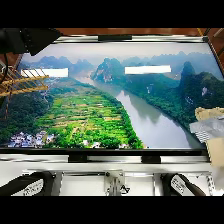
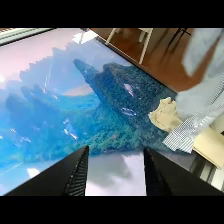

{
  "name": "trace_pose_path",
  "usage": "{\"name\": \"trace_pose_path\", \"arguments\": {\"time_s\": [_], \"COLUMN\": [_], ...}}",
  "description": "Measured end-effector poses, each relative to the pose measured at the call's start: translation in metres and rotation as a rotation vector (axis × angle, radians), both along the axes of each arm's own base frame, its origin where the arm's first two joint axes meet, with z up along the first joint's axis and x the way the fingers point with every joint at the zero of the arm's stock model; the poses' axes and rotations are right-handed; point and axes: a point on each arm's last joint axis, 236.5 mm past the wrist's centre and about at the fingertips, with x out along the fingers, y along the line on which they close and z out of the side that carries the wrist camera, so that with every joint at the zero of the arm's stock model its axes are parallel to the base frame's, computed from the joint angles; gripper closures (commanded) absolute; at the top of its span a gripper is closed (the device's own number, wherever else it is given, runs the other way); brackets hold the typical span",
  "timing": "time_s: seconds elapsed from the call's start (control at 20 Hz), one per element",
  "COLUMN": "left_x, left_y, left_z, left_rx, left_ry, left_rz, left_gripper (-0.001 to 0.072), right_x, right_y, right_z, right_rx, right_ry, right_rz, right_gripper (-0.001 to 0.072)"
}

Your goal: Fold the shirts.

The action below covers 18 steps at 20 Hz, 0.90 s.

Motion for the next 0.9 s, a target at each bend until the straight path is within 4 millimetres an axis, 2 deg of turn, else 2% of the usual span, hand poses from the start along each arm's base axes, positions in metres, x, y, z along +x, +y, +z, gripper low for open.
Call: {"name": "trace_pose_path", "arguments": {"time_s": [0.2,0.4,0.5,0.9], "left_x": [-0.008,-0.016,-0.018,-0.021], "left_y": [0.006,0.01,0.011,0.012], "left_z": [0.014,0.03,0.035,0.039], "left_rx": [-0.023,-0.048,-0.06,-0.087], "left_ry": [-0.01,-0.041,-0.042,-0.013], "left_rz": [0.024,0.05,0.058,0.069], "left_gripper": [0.0299,0.0299,0.0299,0.0299], "right_x": [0.006,-0.003,-0.009,-0.074], "right_y": [-0.035,-0.071,-0.085,-0.13], "right_z": [-0.01,-0.019,-0.014,-0.014], "right_rx": [-0.009,-0.003,-0.032,-0.025], "right_ry": [0.004,-0.017,-0.038,-0.107], "right_rz": [-0.051,-0.122,-0.146,-0.301], "right_gripper": [0.0645,0.0645,0.0645,0.0645]}}
